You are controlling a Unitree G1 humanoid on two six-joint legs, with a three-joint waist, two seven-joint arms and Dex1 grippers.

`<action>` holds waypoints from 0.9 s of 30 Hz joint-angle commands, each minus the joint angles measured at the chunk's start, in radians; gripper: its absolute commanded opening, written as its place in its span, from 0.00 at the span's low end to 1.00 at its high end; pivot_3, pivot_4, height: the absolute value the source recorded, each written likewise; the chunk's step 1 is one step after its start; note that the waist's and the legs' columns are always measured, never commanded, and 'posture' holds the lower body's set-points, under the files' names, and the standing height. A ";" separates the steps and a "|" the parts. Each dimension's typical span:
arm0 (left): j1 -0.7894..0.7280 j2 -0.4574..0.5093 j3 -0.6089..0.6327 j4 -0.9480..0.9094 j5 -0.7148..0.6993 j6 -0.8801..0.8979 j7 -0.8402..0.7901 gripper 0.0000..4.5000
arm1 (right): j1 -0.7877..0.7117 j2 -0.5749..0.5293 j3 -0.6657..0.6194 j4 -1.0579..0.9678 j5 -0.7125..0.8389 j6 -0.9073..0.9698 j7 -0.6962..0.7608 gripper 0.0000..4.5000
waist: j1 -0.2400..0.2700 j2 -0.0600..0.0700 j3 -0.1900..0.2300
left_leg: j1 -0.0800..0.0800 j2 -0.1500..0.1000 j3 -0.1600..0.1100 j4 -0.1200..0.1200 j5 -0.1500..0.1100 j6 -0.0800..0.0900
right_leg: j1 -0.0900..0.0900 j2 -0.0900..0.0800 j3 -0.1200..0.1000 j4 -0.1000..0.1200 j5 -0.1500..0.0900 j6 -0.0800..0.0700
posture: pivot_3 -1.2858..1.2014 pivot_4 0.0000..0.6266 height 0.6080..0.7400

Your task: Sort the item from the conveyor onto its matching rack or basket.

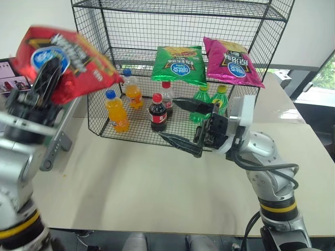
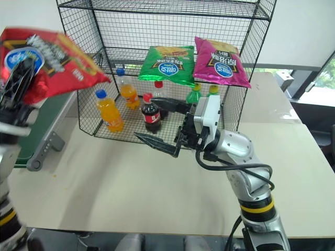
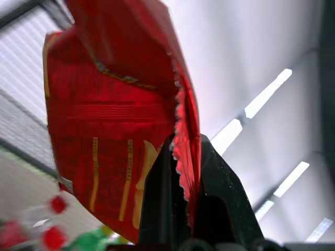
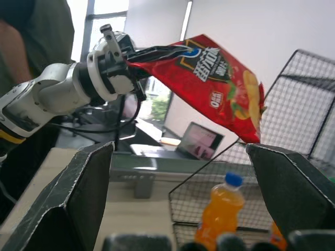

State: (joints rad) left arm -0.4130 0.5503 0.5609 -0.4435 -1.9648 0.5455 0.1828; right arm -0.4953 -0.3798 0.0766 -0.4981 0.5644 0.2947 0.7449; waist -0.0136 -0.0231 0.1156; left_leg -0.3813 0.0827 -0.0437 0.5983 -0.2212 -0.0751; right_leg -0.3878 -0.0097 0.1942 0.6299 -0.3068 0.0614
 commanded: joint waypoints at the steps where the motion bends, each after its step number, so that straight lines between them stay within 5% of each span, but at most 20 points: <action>1: -0.120 -0.017 -0.080 0.119 -0.007 0.017 -0.043 0.01 | -0.011 0.006 -0.044 -0.050 -0.042 -0.028 -0.077 1.00 | 0.000 0.000 0.000 | 0.000 0.000 0.000 0.000 0.000 0.000 | 0.000 0.000 0.000 0.000 0.000 0.000 | 0.52 0.24 1.00; 15: -0.371 -0.224 -0.088 0.591 0.229 -0.064 -0.230 0.01 | 0.054 0.003 -0.051 -0.118 -0.095 -0.026 -0.165 1.00 | 0.004 0.000 0.000 | -0.003 -0.001 -0.007 0.002 0.003 -0.003 | 0.001 0.000 -0.006 0.000 0.001 0.000 | 0.52 0.24 1.00; 27: -0.391 -0.367 -0.035 0.602 0.325 -0.121 -0.086 0.01 | 0.068 0.000 -0.049 -0.123 -0.113 -0.028 -0.168 1.00 | 0.002 0.000 0.000 | -0.005 -0.001 -0.011 0.005 0.003 -0.002 | 0.002 0.000 -0.010 0.001 0.001 -0.001 | 0.52 0.24 1.00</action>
State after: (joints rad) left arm -0.7742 0.1915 0.5298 0.2032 -1.6546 0.4310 0.0862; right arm -0.4239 -0.3798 0.0391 -0.5805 0.4521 0.2897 0.5871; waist -0.0115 -0.0226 0.1154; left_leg -0.3865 0.0819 -0.0555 0.6036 -0.2184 -0.0769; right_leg -0.3856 -0.0097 0.1842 0.6314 -0.3059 0.0606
